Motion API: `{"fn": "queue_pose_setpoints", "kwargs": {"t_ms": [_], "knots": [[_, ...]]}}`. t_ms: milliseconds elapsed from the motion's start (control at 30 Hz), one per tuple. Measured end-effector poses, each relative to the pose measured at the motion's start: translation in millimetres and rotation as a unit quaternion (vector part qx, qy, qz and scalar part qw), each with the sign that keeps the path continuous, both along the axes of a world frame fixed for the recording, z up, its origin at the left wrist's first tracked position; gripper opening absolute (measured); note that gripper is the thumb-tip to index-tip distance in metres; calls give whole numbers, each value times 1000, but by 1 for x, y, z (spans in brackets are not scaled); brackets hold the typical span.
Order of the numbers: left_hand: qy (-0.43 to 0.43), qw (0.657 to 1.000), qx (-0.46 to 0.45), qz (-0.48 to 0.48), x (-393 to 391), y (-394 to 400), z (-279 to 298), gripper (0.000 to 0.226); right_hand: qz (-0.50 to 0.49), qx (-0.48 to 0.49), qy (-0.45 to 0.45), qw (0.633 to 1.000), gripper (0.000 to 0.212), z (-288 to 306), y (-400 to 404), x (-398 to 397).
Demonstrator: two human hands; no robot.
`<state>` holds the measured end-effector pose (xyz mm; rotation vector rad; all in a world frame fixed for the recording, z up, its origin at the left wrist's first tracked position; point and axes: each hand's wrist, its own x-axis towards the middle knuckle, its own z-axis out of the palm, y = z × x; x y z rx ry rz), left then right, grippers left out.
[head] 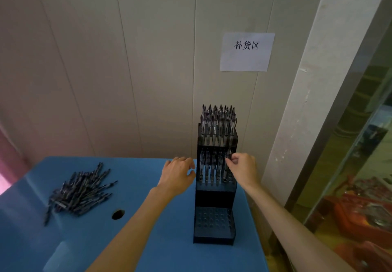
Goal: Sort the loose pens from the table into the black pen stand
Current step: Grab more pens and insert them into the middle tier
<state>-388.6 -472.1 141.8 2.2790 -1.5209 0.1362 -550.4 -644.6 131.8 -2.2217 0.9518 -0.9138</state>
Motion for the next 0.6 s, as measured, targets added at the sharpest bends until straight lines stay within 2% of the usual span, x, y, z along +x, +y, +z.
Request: {"fn": "queue_pose_setpoints", "kwargs": {"t_ms": [300,500,600], "knots": [[21,1000,12,7,-4,2,-5,20,19,1,45,999,25,-11,2,-1],[25,999,16,17,-7,3,-6,20,21,-21,71,997,47,-18,2,-7],[24,999,24,21,-10,3,-6,20,21,-15,83,996,39,-20,0,-8]]}}
